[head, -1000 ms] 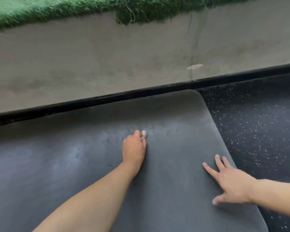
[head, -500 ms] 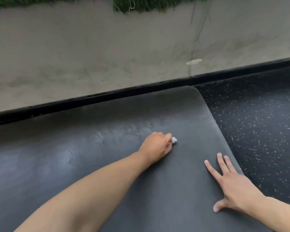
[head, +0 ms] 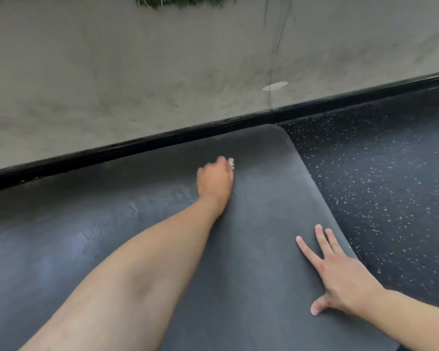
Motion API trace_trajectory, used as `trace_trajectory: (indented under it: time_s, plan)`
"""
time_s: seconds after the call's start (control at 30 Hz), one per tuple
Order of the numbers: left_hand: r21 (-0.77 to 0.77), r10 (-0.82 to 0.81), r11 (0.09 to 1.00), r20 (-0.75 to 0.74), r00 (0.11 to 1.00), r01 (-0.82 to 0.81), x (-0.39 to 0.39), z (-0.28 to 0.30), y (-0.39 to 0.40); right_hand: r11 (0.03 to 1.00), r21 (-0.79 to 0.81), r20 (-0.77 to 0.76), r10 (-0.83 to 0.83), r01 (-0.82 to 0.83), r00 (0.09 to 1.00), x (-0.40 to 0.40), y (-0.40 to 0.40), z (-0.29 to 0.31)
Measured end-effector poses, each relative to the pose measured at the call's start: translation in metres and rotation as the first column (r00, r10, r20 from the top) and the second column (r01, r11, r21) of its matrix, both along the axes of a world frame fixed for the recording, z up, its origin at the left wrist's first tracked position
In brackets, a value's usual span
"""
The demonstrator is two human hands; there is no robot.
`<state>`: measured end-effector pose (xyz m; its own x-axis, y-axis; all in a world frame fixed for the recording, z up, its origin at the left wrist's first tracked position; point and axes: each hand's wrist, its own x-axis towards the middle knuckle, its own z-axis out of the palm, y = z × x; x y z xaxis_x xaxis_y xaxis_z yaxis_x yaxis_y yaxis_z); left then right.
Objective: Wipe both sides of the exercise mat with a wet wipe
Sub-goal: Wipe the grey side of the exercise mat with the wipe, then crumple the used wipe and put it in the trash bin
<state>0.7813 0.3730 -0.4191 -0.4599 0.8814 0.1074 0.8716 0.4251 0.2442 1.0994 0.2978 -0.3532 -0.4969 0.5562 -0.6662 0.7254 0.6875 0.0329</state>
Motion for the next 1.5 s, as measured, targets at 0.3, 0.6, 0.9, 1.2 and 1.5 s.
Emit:
trace_trajectory:
  time_s: [0.3,0.6,0.9,1.2,1.5]
  plan:
    - [-0.045,-0.338,0.940,0.016,0.941,0.338,0.003,-0.003,-0.008,1.000,0.020,0.021,0.012,-0.012,1.000,0.002,0.000,-0.002]
    - [-0.024,-0.368,0.921,0.276,0.888,0.389,-0.003,0.003,-0.083,0.999,-0.014,0.040,-0.052,0.052,0.998,0.001,-0.003,0.000]
    - [0.119,-0.089,0.993,0.806,0.585,-0.014,-0.014,0.082,-0.139,0.866,-0.341,-0.502,-0.496,0.366,0.708,-0.119,0.013,0.048]
    - [0.173,-0.065,0.977,0.799,0.598,-0.124,-0.055,0.181,-0.198,0.610,-0.786,-0.543,-0.757,0.095,0.364,-0.232,-0.001,0.112]
    - [0.073,0.121,0.884,0.918,0.378,-0.461,-0.079,0.297,-0.287,0.655,-0.712,-0.668,-0.521,-0.253,0.531,-0.296,-0.036,0.212]
